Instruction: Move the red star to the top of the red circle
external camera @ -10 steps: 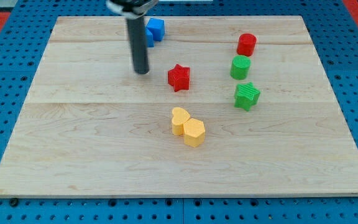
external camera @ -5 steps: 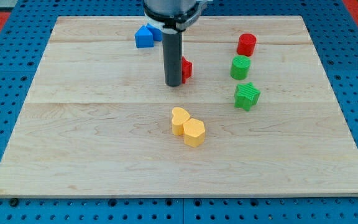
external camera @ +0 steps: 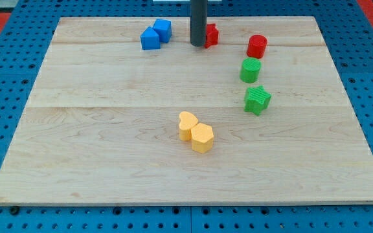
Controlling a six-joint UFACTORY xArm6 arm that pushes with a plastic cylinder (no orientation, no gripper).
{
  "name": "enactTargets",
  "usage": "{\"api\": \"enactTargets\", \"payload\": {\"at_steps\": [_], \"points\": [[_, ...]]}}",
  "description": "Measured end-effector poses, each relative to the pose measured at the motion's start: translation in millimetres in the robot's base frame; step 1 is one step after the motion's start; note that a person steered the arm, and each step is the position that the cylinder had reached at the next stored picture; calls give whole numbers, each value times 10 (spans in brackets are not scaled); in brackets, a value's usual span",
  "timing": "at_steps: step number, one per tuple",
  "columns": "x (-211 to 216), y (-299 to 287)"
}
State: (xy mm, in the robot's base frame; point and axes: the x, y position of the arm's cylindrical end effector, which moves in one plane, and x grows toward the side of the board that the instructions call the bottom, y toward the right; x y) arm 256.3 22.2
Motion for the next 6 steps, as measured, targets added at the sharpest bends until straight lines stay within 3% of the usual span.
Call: {"api": "enactTargets", "payload": {"at_steps": [1, 6], "points": [[-316, 25], [-396, 904]]}}
